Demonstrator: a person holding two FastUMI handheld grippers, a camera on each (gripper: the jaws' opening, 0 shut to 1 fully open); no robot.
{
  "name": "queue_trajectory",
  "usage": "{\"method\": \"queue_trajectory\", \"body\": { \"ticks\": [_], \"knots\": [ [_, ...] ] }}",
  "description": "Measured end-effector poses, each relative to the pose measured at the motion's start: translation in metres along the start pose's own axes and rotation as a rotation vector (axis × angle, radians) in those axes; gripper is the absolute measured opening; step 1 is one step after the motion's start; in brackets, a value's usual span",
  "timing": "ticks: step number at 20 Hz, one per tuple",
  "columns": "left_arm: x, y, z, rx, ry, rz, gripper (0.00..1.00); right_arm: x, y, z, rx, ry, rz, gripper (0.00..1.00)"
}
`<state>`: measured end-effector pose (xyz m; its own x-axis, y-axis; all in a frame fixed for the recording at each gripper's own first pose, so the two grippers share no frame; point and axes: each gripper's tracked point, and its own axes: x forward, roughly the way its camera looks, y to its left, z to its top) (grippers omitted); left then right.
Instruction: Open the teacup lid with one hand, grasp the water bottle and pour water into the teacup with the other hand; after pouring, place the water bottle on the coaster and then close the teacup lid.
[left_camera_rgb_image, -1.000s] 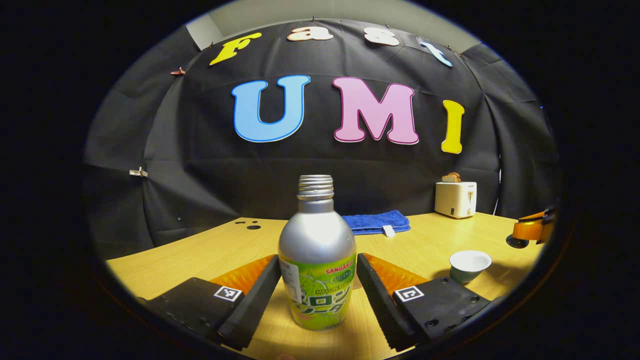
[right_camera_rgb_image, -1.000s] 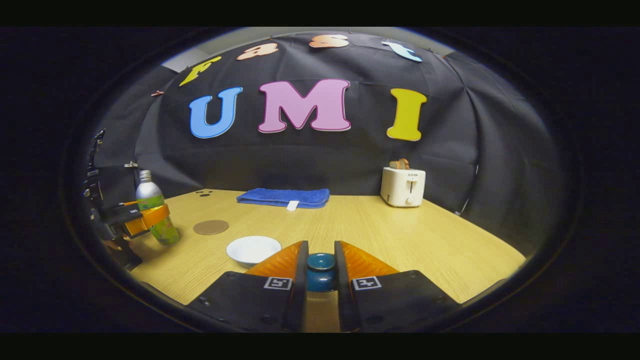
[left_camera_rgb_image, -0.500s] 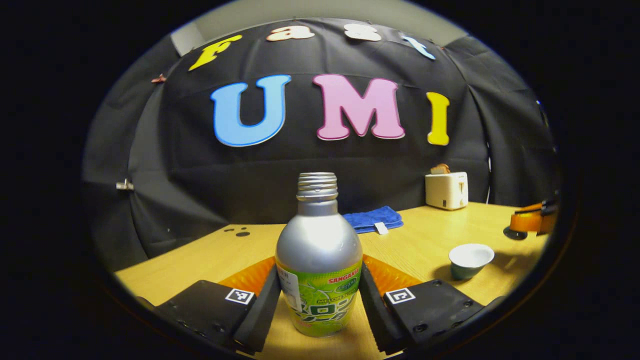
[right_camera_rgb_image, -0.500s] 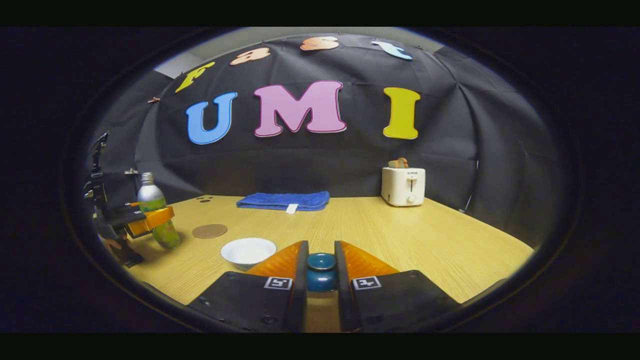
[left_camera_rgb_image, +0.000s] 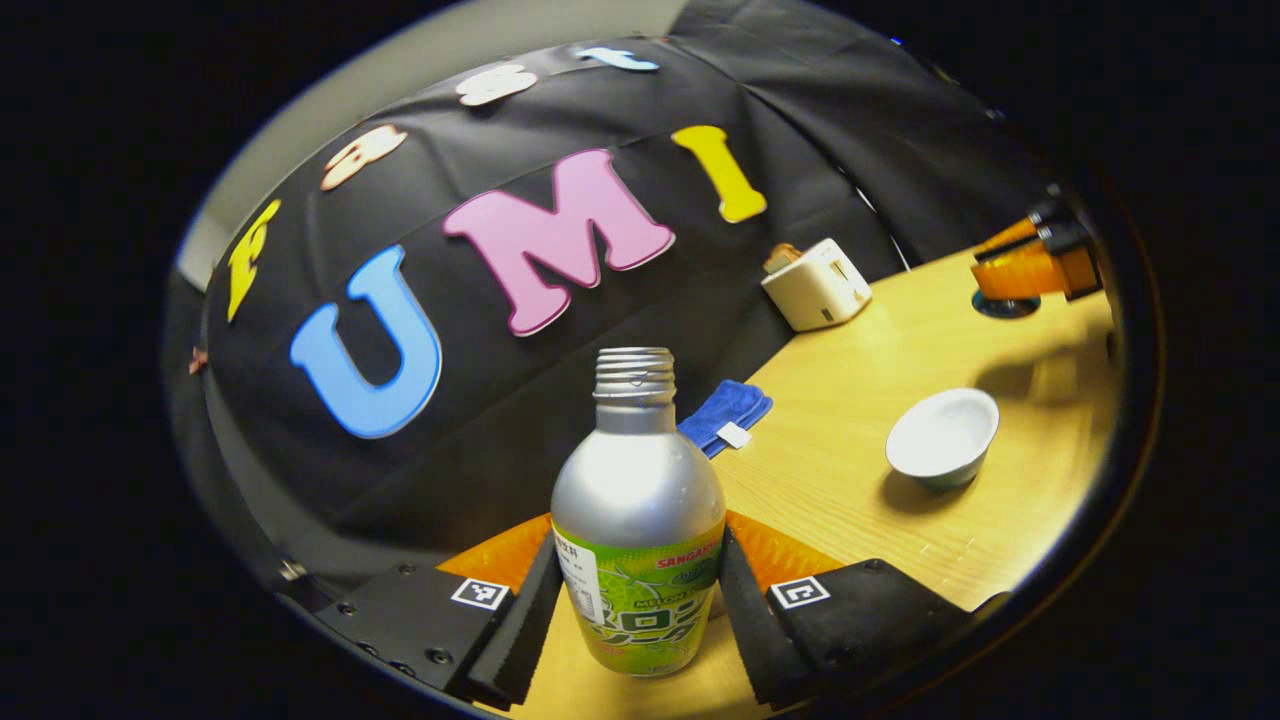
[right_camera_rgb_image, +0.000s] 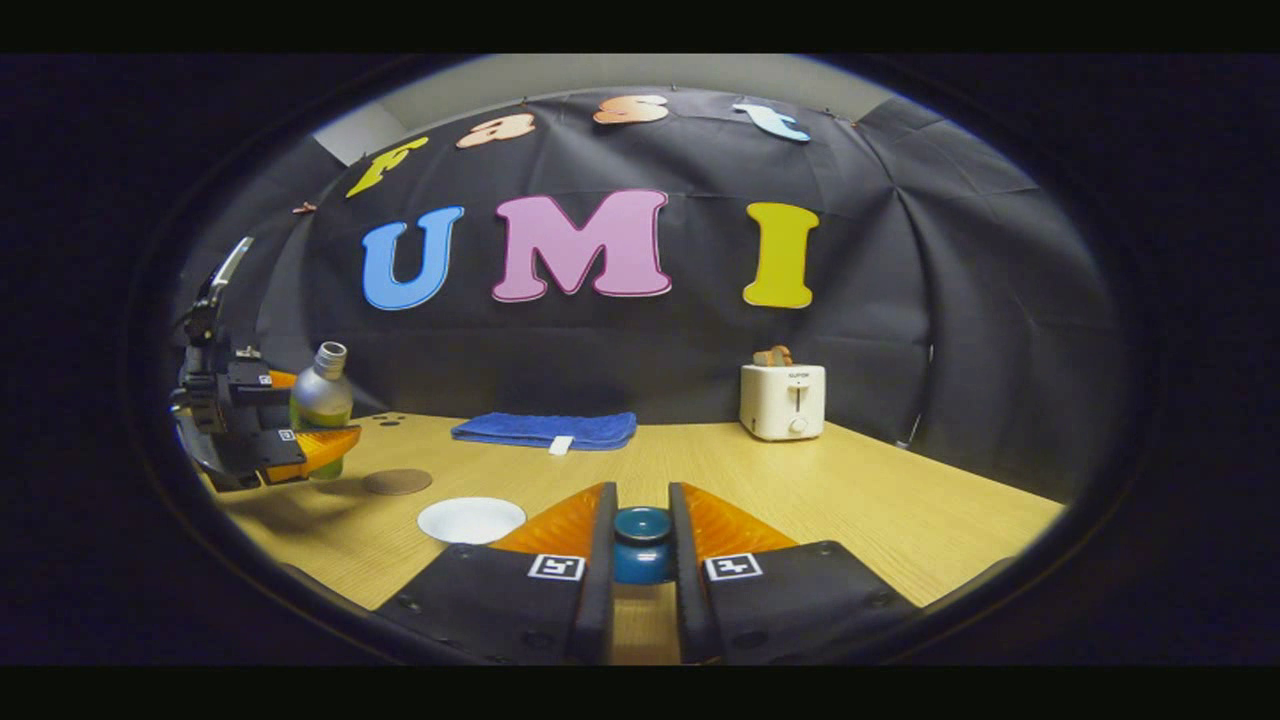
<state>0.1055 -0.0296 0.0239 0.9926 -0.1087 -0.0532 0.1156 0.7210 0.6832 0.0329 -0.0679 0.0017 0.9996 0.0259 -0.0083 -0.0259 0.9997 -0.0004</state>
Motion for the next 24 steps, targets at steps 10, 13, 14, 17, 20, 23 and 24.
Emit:
{"method": "queue_trajectory", "body": {
  "ticks": [10,13,14,17,20,23,24],
  "knots": [
    [0.021,-0.056,-0.006,0.515,0.021,-0.230,0.80,0.001,-0.002,-0.001,0.001,-0.001,0.014,0.29],
    [0.016,-0.062,-0.008,0.607,0.026,-0.271,0.80,0.001,0.000,-0.001,0.002,-0.001,0.019,0.25],
    [0.016,-0.063,-0.007,0.643,0.027,-0.281,0.80,0.001,-0.001,-0.001,0.001,-0.002,0.018,0.29],
    [0.012,-0.077,-0.003,0.745,0.006,-0.320,0.80,0.002,-0.002,-0.001,0.001,-0.001,0.013,0.29],
    [0.001,-0.085,-0.001,0.863,-0.013,-0.346,0.80,0.001,0.000,-0.001,0.001,-0.001,0.024,0.25],
    [-0.001,-0.087,-0.002,0.941,-0.005,-0.372,0.80,-0.001,-0.001,-0.001,0.002,-0.001,0.030,0.29],
    [-0.002,-0.087,-0.003,0.965,-0.001,-0.376,0.80,-0.001,-0.002,-0.001,0.002,-0.001,0.029,0.29]
  ]
}}
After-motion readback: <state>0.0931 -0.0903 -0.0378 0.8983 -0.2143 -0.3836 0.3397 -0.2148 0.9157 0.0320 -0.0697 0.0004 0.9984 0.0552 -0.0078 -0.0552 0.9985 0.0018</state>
